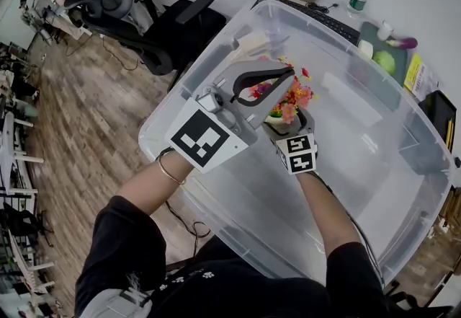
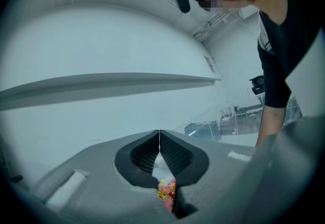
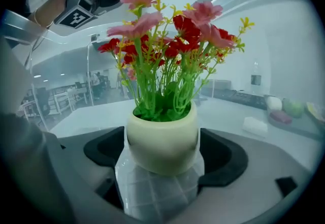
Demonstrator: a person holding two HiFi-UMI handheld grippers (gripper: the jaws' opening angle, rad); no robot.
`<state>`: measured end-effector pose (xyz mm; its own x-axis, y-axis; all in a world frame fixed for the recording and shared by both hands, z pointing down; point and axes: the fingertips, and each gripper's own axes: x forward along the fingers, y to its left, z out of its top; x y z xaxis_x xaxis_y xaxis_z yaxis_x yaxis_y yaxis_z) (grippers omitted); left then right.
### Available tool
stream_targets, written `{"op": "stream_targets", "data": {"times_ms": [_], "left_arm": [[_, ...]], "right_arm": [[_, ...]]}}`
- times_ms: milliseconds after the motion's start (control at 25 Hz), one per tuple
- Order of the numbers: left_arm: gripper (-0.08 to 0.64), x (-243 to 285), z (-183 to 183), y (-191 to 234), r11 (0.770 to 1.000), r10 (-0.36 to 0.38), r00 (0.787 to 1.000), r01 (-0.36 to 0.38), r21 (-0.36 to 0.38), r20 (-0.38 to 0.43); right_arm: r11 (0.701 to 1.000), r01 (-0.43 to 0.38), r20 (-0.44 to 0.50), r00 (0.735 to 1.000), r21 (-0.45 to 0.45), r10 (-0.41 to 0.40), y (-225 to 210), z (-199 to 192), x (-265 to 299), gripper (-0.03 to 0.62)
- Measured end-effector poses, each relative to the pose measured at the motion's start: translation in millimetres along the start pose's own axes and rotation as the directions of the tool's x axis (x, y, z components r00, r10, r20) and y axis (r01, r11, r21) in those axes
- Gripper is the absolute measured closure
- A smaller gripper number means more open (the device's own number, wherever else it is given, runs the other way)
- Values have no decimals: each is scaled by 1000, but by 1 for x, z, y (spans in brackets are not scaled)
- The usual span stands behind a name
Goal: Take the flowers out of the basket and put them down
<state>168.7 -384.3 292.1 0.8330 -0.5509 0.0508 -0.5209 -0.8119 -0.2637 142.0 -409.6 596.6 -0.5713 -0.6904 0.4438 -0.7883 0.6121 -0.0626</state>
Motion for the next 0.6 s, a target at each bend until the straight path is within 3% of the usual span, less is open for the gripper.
{"op": "stream_targets", "data": {"times_ms": [600], "left_arm": [[557,2,-6,-6,1000,-25,999,25,6,-25]], "right_arm": [[998,53,-45,998,42,-52,-8,4,12,140]]}}
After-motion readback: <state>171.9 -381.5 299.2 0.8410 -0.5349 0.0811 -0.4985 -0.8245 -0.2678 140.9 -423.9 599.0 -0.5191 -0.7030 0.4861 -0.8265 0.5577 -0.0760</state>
